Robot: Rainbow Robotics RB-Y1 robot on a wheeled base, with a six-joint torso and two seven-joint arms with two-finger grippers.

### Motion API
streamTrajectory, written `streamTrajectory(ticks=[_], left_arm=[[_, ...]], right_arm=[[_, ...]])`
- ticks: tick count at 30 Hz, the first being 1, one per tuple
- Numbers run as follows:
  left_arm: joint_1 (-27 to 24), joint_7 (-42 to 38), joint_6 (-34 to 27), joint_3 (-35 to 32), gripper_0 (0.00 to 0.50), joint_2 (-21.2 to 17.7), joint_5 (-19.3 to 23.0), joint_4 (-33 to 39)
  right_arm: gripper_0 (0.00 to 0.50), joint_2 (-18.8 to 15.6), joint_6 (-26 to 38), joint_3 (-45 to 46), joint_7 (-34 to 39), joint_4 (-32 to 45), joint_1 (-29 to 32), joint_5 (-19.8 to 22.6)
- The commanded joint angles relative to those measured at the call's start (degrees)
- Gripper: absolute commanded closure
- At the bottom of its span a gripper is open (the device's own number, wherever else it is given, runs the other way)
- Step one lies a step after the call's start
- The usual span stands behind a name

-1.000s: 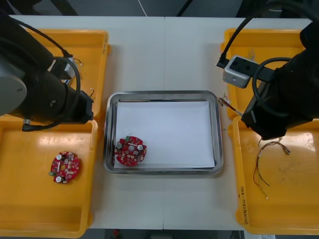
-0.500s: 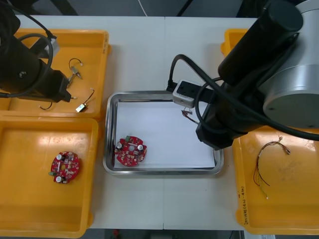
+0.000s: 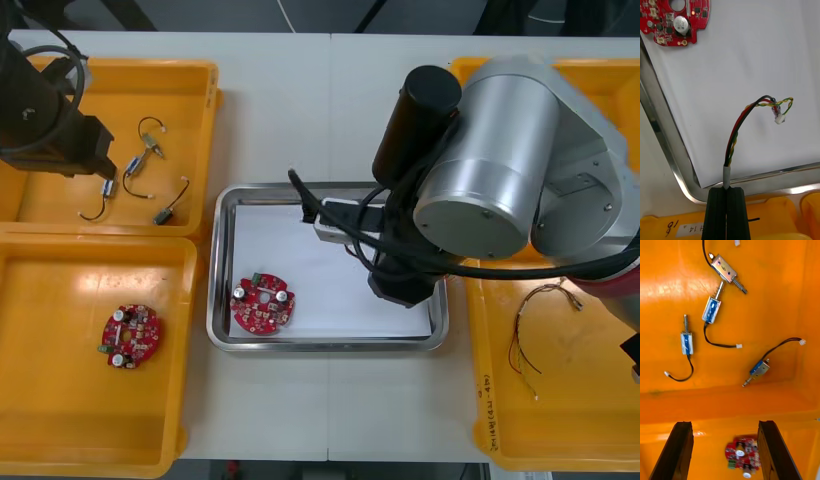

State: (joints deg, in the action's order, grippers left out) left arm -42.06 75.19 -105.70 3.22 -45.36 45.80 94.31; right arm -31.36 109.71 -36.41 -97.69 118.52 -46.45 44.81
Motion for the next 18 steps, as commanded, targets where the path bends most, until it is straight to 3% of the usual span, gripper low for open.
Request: streamTrajectory(ticks=[1, 18], left_arm=[[-4.1, 7.1, 2.9, -1.5, 0.000, -0.6, -2.8, -3.5], [-5.8, 14.4, 14.3, -0.8, 0.000, 3.7, -6.5, -17.3]], right_arm=[[0.500, 1.0, -3.2, -5.0, -1.5, -1.3, -2.1, -2.4], [0.500, 2.8, -12.6, -12.0, -1.5, -9.4, 0.0, -8.0]])
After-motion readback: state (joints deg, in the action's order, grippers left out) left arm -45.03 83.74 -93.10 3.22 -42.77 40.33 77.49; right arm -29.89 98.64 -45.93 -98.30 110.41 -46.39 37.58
